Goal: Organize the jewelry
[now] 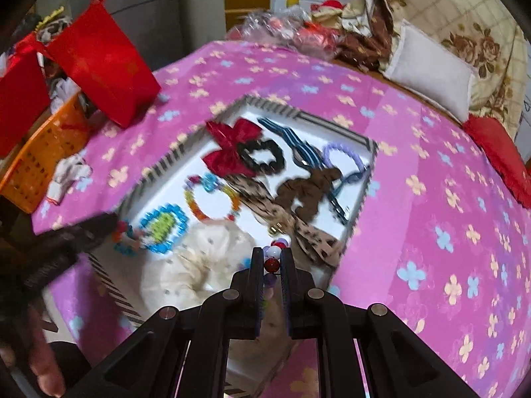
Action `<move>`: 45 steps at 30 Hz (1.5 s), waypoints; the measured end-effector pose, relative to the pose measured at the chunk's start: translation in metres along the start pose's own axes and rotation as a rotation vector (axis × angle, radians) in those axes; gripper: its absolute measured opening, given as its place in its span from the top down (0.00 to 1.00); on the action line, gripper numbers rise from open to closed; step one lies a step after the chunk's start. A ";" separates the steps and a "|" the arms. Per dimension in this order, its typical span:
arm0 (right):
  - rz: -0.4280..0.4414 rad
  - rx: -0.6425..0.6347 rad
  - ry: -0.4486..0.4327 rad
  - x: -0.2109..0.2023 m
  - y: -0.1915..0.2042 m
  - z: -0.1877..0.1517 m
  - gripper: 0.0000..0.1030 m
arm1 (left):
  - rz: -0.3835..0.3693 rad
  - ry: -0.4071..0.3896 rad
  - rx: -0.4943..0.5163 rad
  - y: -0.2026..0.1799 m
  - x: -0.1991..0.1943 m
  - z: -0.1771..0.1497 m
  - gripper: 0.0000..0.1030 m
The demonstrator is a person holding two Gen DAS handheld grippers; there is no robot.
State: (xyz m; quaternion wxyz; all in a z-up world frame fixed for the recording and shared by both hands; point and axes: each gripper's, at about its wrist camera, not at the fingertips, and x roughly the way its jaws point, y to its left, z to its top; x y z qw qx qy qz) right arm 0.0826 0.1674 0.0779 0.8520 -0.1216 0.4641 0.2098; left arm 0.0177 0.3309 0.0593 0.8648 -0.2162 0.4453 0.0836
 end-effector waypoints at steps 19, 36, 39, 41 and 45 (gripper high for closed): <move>-0.050 0.035 -0.015 -0.025 -0.025 -0.037 0.56 | -0.009 -0.133 -0.017 -0.009 -0.017 0.004 0.62; -0.158 0.223 0.019 -0.073 -0.109 -0.127 0.48 | -0.016 -0.157 0.094 -0.068 -0.021 -0.025 0.61; -0.158 0.258 0.011 -0.082 -0.123 -0.143 0.48 | -0.022 -0.198 0.129 -0.085 -0.044 -0.044 0.61; -0.152 0.271 0.000 -0.087 -0.127 -0.149 0.48 | -0.002 -0.232 0.160 -0.093 -0.062 -0.057 0.51; -0.130 0.277 -0.027 -0.097 -0.125 -0.158 0.48 | 0.049 -0.302 0.201 -0.103 -0.095 -0.080 0.37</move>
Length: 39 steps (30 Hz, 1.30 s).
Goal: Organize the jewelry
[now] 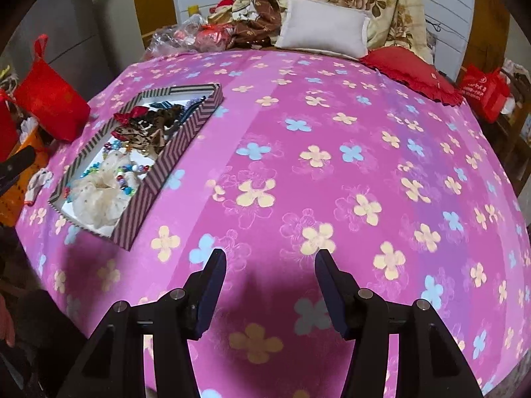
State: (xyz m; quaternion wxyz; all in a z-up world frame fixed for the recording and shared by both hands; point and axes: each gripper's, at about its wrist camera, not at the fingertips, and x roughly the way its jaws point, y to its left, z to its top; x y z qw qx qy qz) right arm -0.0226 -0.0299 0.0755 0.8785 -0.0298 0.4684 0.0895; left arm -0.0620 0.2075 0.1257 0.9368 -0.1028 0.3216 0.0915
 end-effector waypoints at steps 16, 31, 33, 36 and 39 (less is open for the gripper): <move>0.042 -0.026 -0.091 -0.051 0.018 -0.031 0.44 | 0.112 -0.163 0.076 -0.030 -0.095 -0.024 0.11; -0.011 -0.066 -0.072 -0.054 0.039 -0.043 0.41 | 0.108 -0.016 0.060 -0.019 -0.087 -0.053 0.11; -0.014 -0.070 -0.068 -0.052 0.041 -0.045 0.41 | 0.102 0.019 0.058 -0.016 -0.080 -0.057 0.11; -0.020 -0.080 -0.062 -0.048 0.044 -0.047 0.41 | 0.103 0.057 0.054 -0.012 -0.071 -0.063 0.11; -0.018 -0.082 -0.047 -0.041 0.047 -0.050 0.41 | 0.108 0.079 0.048 -0.009 -0.065 -0.068 0.11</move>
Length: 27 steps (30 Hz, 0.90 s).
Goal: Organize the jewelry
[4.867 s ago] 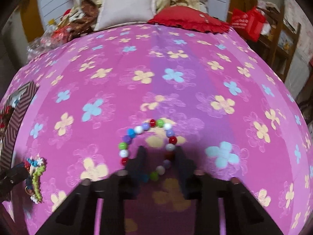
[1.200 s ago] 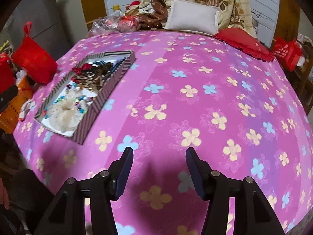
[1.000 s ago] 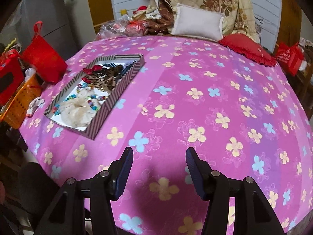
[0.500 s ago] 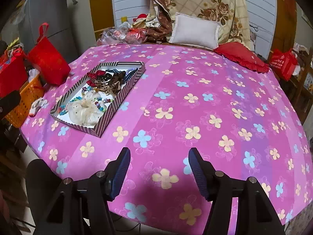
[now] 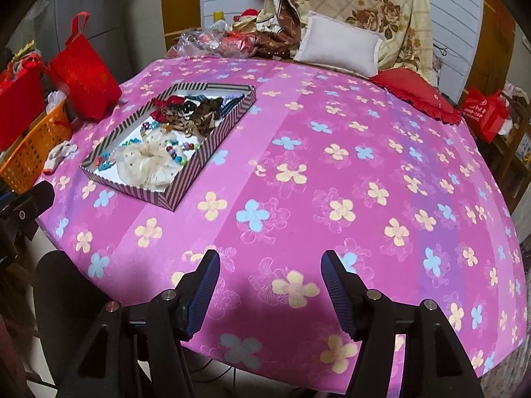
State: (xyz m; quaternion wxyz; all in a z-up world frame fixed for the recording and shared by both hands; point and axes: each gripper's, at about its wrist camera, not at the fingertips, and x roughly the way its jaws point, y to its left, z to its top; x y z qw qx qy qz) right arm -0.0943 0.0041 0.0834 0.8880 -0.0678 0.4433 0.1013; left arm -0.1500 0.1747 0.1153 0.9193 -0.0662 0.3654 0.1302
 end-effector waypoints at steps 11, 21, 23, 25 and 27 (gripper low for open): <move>-0.014 0.022 0.012 0.010 0.000 -0.001 0.40 | -0.019 0.039 0.025 -0.002 0.013 -0.006 0.11; -0.022 0.043 0.007 0.010 -0.004 0.001 0.35 | -0.018 0.058 0.056 -0.005 0.020 -0.009 0.11; -0.021 0.041 0.007 0.010 -0.004 0.000 0.35 | -0.021 0.063 0.055 -0.005 0.021 -0.010 0.11; -0.022 0.041 0.007 0.010 -0.004 0.000 0.35 | -0.026 0.068 0.055 -0.005 0.022 -0.010 0.11; -0.022 0.038 0.008 0.010 -0.004 -0.001 0.35 | -0.028 0.074 0.054 -0.004 0.024 -0.011 0.11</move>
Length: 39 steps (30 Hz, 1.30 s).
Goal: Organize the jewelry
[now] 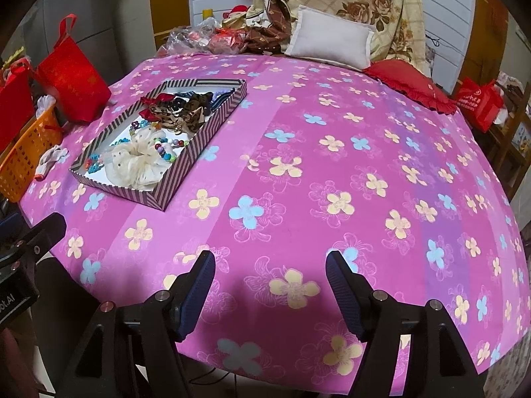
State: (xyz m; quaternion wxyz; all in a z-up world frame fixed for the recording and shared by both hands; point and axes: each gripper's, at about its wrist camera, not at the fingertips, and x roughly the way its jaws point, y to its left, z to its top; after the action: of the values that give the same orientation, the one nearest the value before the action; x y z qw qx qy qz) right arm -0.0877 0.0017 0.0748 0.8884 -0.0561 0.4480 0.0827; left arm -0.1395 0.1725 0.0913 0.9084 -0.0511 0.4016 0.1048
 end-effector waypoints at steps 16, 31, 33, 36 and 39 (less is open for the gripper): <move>-0.006 0.003 0.011 0.004 0.001 -0.003 0.35 | -0.007 0.022 0.003 0.001 0.007 -0.006 0.11; -0.008 0.002 0.014 0.006 0.004 -0.005 0.35 | -0.014 0.048 -0.002 0.003 0.013 -0.009 0.11; -0.008 0.002 0.014 0.006 0.004 -0.005 0.35 | -0.012 0.049 -0.001 0.003 0.014 -0.009 0.11; -0.009 0.001 0.013 0.006 0.005 -0.005 0.35 | -0.013 0.055 -0.002 0.004 0.016 -0.010 0.11; -0.009 0.000 0.015 0.006 0.005 -0.005 0.35 | -0.011 0.060 -0.006 0.006 0.017 -0.011 0.11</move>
State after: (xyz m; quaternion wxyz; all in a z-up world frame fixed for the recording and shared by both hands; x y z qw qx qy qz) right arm -0.0894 0.0067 0.0666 0.8854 -0.0585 0.4543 0.0785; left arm -0.1375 0.1785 0.0715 0.8964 -0.0591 0.4280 0.0993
